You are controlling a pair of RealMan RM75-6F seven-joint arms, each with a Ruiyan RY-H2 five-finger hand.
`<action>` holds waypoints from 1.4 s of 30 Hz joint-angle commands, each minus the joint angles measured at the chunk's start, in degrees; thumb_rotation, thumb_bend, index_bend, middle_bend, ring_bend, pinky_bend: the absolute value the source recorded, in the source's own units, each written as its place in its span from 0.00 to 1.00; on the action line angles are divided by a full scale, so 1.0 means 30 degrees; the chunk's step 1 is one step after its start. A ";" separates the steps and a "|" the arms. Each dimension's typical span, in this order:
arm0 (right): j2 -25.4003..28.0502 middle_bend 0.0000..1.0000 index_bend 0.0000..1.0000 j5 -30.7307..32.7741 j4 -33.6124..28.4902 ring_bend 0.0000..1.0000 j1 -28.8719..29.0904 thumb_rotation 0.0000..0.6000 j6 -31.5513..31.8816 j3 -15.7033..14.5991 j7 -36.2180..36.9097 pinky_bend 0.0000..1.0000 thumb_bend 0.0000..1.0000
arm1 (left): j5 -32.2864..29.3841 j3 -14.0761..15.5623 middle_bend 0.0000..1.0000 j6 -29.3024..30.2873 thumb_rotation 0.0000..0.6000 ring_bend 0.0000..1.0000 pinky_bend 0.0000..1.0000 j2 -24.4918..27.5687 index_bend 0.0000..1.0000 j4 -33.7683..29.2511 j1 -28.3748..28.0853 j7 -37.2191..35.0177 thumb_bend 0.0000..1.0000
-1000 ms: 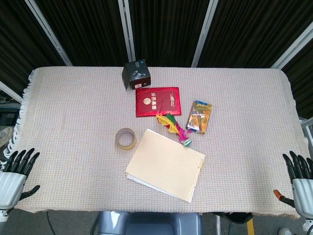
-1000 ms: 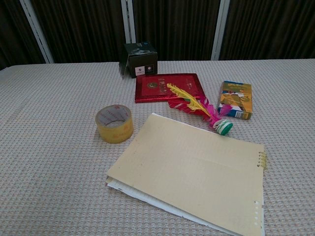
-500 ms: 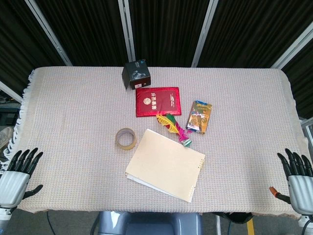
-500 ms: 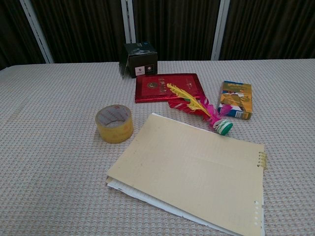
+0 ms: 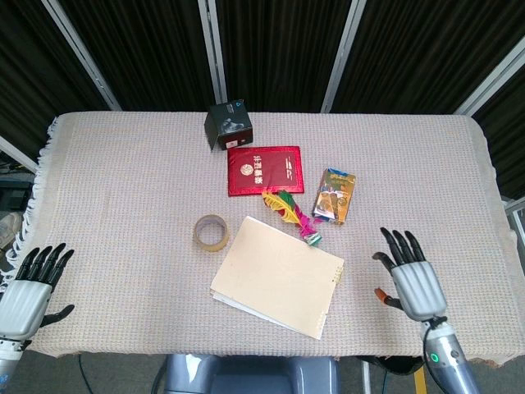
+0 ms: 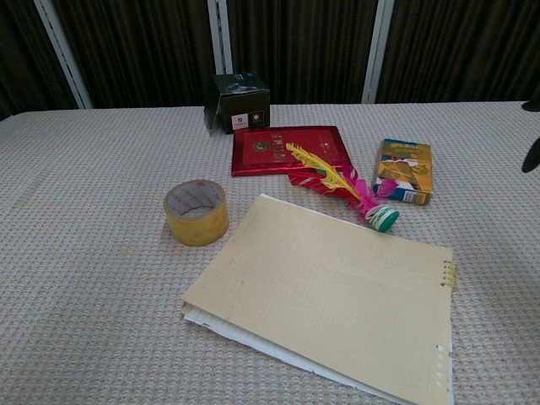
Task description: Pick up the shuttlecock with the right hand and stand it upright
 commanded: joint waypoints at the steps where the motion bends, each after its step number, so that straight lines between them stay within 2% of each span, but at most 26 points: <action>1: -0.1724 0.00 0.34 0.2166 0.0318 0.00 0.1648 1.00 -0.1714 0.1285 -0.1670 0.00 0.13 | -0.0355 -0.0165 0.00 -0.0322 1.00 0.00 0.00 -0.0053 0.00 0.0046 -0.0147 -0.0004 0.03; 15: -0.4327 0.00 0.32 0.5976 0.2202 0.00 0.4719 1.00 -0.3984 0.2934 -0.4375 0.00 0.13 | -0.1847 -0.0645 0.00 -0.2092 1.00 0.00 0.00 -0.0377 0.00 0.0366 -0.0817 -0.0029 0.03; 24: -0.6316 0.00 0.27 0.8151 0.4875 0.00 0.7239 1.00 -0.5639 0.3843 -0.5160 0.00 0.13 | -0.2772 -0.0981 0.00 -0.2917 1.00 0.00 0.00 -0.0646 0.00 0.0882 -0.1153 -0.0085 0.03; 36: -0.7928 0.00 0.24 1.0417 0.8193 0.00 0.9994 1.00 -0.7227 0.4632 -0.5598 0.00 0.13 | -0.4042 -0.1417 0.00 -0.4272 1.00 0.00 0.00 -0.1108 0.00 0.1745 -0.1705 -0.0184 0.04; 42: -0.8283 0.00 0.23 1.0954 0.8409 0.00 1.0664 1.00 -0.6987 0.4664 -0.6015 0.00 0.13 | -0.4153 -0.1441 0.00 -0.4578 1.00 0.00 0.00 -0.1192 0.00 0.2115 -0.1873 -0.0665 0.04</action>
